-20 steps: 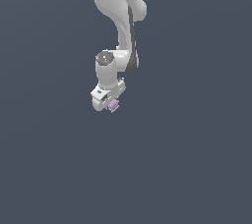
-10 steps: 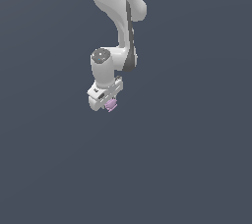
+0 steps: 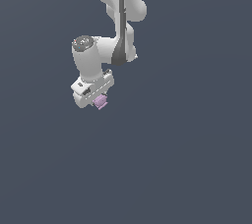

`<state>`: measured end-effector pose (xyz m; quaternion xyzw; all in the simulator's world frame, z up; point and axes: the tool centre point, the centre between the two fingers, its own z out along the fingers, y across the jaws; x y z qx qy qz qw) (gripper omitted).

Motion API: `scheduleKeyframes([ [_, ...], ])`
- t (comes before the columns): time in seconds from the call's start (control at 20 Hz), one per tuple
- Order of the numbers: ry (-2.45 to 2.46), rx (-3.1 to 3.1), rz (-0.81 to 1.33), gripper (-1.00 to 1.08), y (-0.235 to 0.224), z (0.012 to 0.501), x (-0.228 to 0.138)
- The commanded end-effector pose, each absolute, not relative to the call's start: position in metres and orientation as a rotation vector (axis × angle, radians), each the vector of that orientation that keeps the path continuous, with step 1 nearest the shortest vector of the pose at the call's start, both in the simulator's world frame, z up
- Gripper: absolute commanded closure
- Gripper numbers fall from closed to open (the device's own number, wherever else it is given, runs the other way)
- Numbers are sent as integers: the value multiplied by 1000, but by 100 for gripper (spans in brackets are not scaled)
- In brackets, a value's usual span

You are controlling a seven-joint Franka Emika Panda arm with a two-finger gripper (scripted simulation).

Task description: Pick up the object and move it to a goal position.

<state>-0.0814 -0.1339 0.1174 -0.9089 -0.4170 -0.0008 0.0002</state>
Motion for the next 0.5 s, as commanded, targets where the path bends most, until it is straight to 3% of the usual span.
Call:
scheduleKeyframes([
  [0.0, -1310, -2854, -3, 108, -148, 138, -73],
  [0.45, -1310, -2854, -3, 108, -202, 211, -41],
])
